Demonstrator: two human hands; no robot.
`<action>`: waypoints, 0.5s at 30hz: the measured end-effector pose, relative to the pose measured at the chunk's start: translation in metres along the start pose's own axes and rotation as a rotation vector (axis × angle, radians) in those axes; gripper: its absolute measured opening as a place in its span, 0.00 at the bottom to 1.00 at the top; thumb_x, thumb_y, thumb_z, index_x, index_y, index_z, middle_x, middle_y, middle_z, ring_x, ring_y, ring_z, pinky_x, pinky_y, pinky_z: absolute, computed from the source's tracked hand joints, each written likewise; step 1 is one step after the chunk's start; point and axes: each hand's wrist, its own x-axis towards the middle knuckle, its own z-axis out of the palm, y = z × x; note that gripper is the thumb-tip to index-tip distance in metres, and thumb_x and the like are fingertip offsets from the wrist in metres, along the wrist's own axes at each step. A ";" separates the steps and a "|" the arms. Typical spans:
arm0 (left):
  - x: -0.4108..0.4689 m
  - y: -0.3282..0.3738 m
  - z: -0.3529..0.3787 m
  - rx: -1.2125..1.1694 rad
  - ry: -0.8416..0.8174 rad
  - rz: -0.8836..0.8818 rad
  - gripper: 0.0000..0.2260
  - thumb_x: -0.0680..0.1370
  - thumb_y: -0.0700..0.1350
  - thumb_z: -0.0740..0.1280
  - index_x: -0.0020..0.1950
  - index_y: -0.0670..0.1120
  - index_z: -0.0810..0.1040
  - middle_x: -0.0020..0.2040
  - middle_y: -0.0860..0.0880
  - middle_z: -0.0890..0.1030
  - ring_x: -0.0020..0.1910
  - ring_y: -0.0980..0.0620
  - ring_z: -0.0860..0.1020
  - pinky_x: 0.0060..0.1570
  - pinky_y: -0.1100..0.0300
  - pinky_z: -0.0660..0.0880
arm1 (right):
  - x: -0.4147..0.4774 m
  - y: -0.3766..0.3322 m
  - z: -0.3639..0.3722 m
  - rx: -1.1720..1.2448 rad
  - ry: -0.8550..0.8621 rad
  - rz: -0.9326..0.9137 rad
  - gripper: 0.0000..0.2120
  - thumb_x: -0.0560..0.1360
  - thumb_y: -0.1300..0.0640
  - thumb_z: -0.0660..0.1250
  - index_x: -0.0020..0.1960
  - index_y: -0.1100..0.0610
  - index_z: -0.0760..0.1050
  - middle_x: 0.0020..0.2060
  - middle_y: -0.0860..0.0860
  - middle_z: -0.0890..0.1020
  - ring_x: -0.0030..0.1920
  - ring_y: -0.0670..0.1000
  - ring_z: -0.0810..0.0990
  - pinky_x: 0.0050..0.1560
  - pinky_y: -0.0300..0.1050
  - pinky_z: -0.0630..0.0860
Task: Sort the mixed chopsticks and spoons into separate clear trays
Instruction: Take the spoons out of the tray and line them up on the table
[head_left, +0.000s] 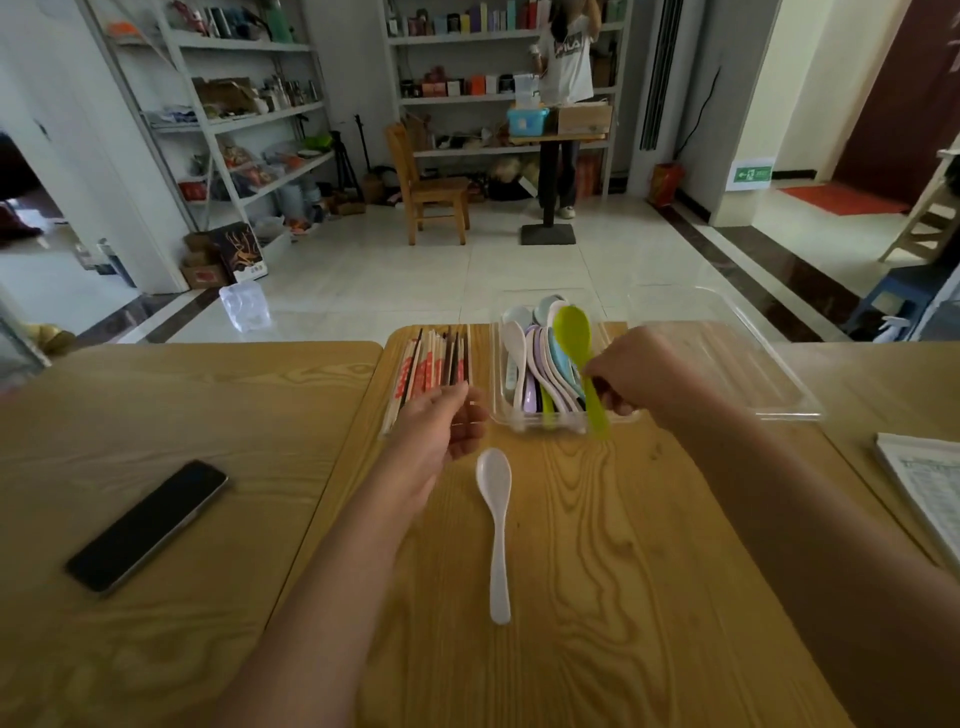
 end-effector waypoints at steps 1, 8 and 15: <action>-0.009 -0.004 -0.004 -0.010 0.021 0.000 0.11 0.83 0.46 0.60 0.52 0.42 0.80 0.39 0.47 0.82 0.37 0.52 0.79 0.38 0.60 0.76 | -0.023 0.004 0.008 0.042 -0.068 -0.013 0.14 0.77 0.64 0.64 0.33 0.65 0.73 0.16 0.51 0.73 0.14 0.45 0.68 0.18 0.32 0.64; -0.051 -0.034 -0.014 -0.007 0.113 -0.080 0.12 0.83 0.47 0.59 0.52 0.41 0.78 0.36 0.48 0.78 0.33 0.52 0.76 0.34 0.61 0.73 | -0.092 0.041 0.092 0.075 -0.277 0.019 0.16 0.79 0.61 0.64 0.34 0.64 0.76 0.22 0.54 0.77 0.18 0.47 0.71 0.24 0.39 0.70; -0.057 -0.048 -0.010 -0.033 0.109 -0.146 0.12 0.83 0.47 0.60 0.51 0.41 0.79 0.35 0.47 0.79 0.33 0.52 0.76 0.34 0.60 0.73 | -0.075 0.054 0.127 -0.038 -0.190 0.103 0.13 0.79 0.60 0.62 0.39 0.63 0.78 0.32 0.58 0.83 0.27 0.53 0.80 0.33 0.46 0.80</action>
